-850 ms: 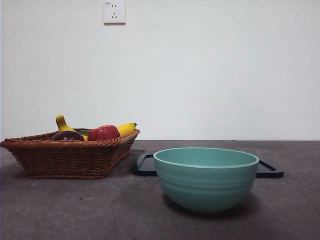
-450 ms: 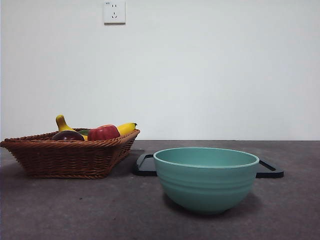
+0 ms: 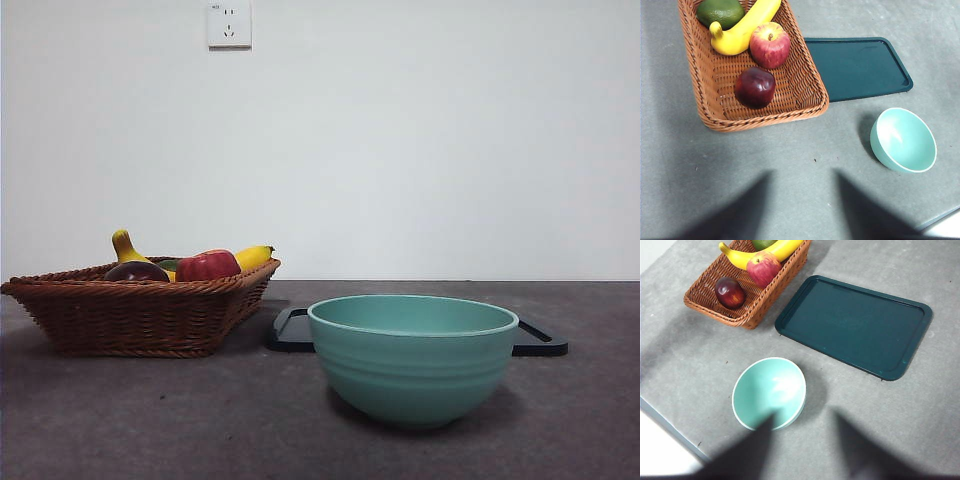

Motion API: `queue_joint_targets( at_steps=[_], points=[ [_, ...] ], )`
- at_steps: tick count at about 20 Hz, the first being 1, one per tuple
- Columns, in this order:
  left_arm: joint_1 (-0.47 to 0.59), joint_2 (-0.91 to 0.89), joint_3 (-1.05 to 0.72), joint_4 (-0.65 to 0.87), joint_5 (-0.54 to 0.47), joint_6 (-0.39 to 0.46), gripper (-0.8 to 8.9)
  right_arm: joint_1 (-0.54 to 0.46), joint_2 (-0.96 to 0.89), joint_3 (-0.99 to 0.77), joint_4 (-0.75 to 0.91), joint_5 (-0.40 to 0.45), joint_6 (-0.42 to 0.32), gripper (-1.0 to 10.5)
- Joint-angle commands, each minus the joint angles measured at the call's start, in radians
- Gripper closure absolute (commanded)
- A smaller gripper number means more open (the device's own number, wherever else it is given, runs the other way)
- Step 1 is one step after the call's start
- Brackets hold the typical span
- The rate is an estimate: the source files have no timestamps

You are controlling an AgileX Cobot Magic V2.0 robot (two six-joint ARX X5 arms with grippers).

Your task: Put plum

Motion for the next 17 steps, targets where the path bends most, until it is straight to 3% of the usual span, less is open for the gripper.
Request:
queue_joint_targets(
  at_steps=[1, 11, 17],
  points=[
    [-0.001, 0.005, 0.021, 0.005, 0.006, 0.012, 3.96, 0.005, 0.005, 0.021, 0.002, -0.004, 0.010, 5.2],
    [-0.003, 0.027, 0.048, 0.008, 0.006, -0.007, 4.04, 0.005, 0.005, 0.021, 0.002, -0.004, 0.013, 5.2],
    [-0.048, 0.198, 0.169, 0.069, -0.013, -0.007, 4.08, 0.005, 0.005, 0.020, 0.002, -0.004, 0.013, 5.2]
  ],
)
